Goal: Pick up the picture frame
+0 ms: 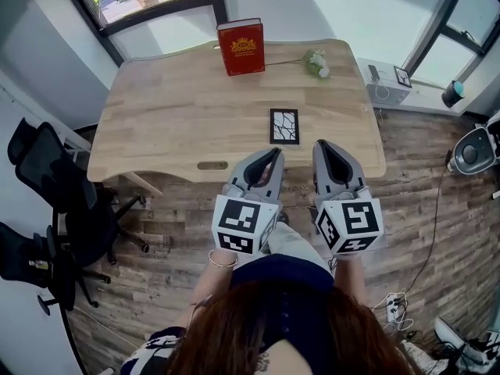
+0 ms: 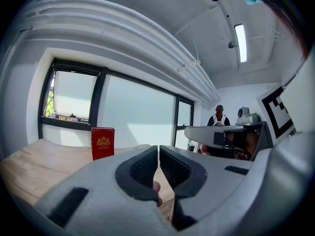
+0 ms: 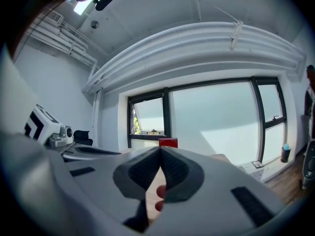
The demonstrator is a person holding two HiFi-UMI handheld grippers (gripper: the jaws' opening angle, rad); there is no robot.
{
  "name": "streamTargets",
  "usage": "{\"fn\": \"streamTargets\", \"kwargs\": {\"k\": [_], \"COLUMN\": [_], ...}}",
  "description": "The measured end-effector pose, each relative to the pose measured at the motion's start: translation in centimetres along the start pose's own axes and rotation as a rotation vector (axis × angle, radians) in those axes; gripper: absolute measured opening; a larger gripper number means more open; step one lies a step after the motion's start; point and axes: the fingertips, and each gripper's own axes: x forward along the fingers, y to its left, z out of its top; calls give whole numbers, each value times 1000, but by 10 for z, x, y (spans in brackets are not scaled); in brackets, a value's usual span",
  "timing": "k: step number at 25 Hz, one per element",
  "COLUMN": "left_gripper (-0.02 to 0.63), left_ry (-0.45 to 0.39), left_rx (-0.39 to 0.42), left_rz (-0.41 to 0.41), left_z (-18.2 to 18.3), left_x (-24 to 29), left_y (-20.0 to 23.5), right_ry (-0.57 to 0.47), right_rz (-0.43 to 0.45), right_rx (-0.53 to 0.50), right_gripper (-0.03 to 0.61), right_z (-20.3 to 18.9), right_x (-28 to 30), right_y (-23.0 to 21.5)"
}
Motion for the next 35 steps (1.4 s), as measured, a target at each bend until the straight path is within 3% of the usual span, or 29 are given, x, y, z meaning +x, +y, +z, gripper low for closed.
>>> {"fn": "streamTargets", "kwargs": {"k": [22, 35], "left_gripper": [35, 37], "left_ry": [40, 97], "left_rx": [-30, -78], "left_rz": [18, 2], "left_z": [-6, -40], "left_x": [88, 130], "left_y": [46, 72], "right_ry": [94, 214], "right_rz": [27, 69], "right_rx": [-7, -38], "right_gripper": [26, 26], "right_z": [-24, -67], "right_x": [84, 127], "right_y": [-51, -72]}}
